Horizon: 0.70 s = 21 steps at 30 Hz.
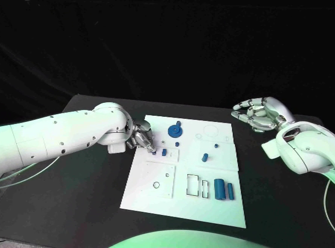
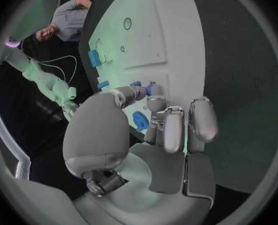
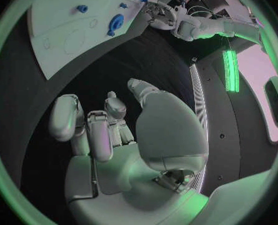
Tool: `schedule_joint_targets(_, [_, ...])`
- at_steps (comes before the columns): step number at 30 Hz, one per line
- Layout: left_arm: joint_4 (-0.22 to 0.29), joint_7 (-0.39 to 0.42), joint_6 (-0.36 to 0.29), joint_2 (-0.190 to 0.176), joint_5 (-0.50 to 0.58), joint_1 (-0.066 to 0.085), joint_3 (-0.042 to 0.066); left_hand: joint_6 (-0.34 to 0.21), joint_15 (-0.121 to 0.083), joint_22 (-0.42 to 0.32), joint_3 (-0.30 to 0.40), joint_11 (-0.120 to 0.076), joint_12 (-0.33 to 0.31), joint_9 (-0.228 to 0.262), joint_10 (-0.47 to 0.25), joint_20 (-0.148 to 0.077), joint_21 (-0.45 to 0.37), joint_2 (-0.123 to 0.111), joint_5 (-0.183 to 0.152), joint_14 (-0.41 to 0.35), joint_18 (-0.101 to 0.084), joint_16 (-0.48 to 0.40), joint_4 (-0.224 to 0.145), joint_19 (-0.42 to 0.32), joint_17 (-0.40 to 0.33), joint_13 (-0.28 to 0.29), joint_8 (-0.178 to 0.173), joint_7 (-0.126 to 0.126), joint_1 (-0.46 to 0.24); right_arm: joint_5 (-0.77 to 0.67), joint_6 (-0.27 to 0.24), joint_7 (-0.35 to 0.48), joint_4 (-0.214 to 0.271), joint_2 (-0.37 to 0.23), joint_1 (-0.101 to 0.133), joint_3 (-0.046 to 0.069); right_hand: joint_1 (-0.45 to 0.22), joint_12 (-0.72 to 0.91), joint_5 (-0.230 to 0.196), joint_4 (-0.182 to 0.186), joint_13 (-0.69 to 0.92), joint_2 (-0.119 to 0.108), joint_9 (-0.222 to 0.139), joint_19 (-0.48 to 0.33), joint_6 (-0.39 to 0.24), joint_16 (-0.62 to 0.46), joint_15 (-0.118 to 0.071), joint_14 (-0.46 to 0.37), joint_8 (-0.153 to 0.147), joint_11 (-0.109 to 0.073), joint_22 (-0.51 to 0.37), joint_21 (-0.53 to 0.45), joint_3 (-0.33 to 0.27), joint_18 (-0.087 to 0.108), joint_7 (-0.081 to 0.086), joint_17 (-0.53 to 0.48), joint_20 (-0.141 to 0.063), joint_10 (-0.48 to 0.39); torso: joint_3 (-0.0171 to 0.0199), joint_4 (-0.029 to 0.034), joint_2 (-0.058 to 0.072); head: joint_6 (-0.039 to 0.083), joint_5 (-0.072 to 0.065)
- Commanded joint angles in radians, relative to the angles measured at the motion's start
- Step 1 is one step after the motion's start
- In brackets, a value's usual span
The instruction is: Assemble the parts on the task board
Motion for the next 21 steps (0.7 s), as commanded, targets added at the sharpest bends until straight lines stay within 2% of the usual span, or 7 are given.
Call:
schedule_joint_targets(1, [0.0,-0.002,0.022,0.002,0.039,0.0,0.001,0.006,-0.009,-0.001,0.181,-0.006,0.0,0.002,0.001,-0.002,0.001,-0.001,0.004,0.05,-0.013,0.002,-0.186,-0.001,0.041,-0.001,-0.001,-0.002,0.006,-0.004,0.009,0.003,0.0,0.001,-0.001,0.0,0.005,0.006,0.004,0.005,-0.001,-0.003,-0.001,-0.006,-0.007,-0.005,-0.009,0.044,0.003,-0.001,-0.002,-0.005,-0.001,0.017,0.002,0.03,-0.002,0.002,-0.0003,0.0,0.001,0.001,0.002])
schedule_joint_targets(12, [-0.013,-0.021,0.05,0.005,0.043,0.001,0.002,0.007,-0.009,-0.003,0.18,-0.006,-0.001,0.002,0.002,-0.002,0.0,0.0,0.004,0.05,-0.012,0.002,-0.184,-0.002,0.041,-0.001,-0.003,-0.001,0.004,-0.004,0.01,0.003,-0.002,0.002,-0.003,0.0,0.005,0.006,0.004,0.005,-0.001,-0.003,-0.001,-0.006,-0.007,-0.005,-0.009,0.044,0.003,-0.001,-0.002,-0.005,-0.001,0.017,0.002,0.03,-0.002,0.002,-0.0012,-0.0004,0.002,0.001,0.003])
schedule_joint_targets(21, [-0.016,-0.025,0.059,0.015,0.027,0.001,0.0,0.007,-0.009,-0.006,0.179,-0.006,-0.003,0.003,0.001,-0.002,-0.001,0.002,0.004,0.05,-0.012,0.002,-0.183,-0.005,0.041,-0.004,-0.005,-0.001,0.002,-0.004,0.01,0.003,-0.002,0.002,-0.003,0.0,0.005,0.006,0.004,0.005,-0.001,-0.003,-0.001,-0.006,-0.007,-0.005,-0.009,0.044,0.003,-0.001,-0.002,-0.005,-0.001,0.017,0.002,0.03,-0.002,0.002,-0.0014,-0.0002,0.001,-0.003,0.002])
